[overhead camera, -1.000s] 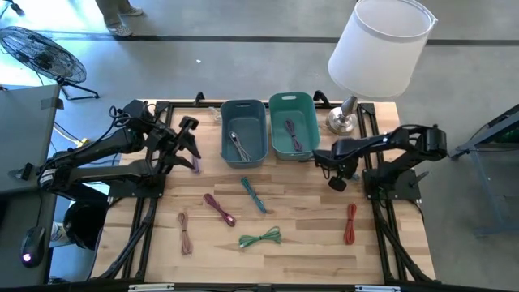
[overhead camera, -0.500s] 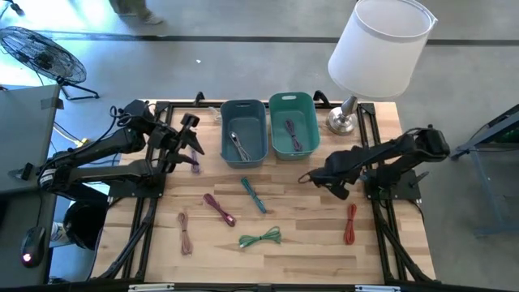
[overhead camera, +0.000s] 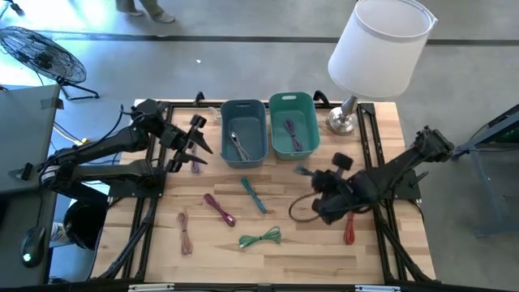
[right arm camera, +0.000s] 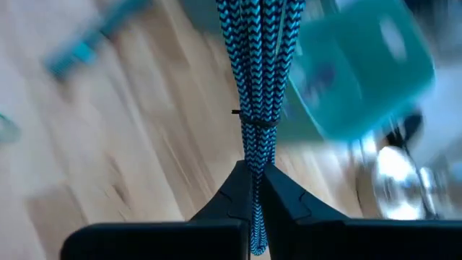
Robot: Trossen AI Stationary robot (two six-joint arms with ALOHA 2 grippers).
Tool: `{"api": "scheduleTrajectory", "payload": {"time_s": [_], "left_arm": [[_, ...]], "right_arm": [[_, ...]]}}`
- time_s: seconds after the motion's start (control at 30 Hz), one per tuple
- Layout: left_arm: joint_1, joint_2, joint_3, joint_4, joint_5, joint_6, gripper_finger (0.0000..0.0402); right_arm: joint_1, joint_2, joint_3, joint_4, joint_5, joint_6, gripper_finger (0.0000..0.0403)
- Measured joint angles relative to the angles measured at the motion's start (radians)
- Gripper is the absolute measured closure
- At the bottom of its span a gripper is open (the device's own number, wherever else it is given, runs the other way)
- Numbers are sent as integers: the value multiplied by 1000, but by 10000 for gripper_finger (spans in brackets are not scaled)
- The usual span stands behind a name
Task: Pick & Place USB Port
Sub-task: Put the right blue charger cable into the blue bin
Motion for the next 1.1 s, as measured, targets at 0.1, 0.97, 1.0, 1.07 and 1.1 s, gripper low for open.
{"api": "scheduleTrajectory", "payload": {"time_s": [0.1, 0.97, 1.0, 1.07, 1.1], "left_arm": [[0, 16, 0, 4, -6, 3, 252], [0, 39, 0, 0, -37, -9, 150], [-2, 43, 0, 3, -40, -9, 148], [-25, 55, 0, 3, -61, -9, 147], [-44, 63, 0, 4, -84, -9, 147]], "right_arm": [[26, 0, -7, 196, 62, -183, 400], [-69, 2, -172, 1212, -110, -1143, 400], [-73, 2, -172, 1240, -124, -1172, 400], [-83, 2, -172, 1288, -148, -1213, 400], [-92, 2, -172, 1306, -166, -1227, 400]]}}
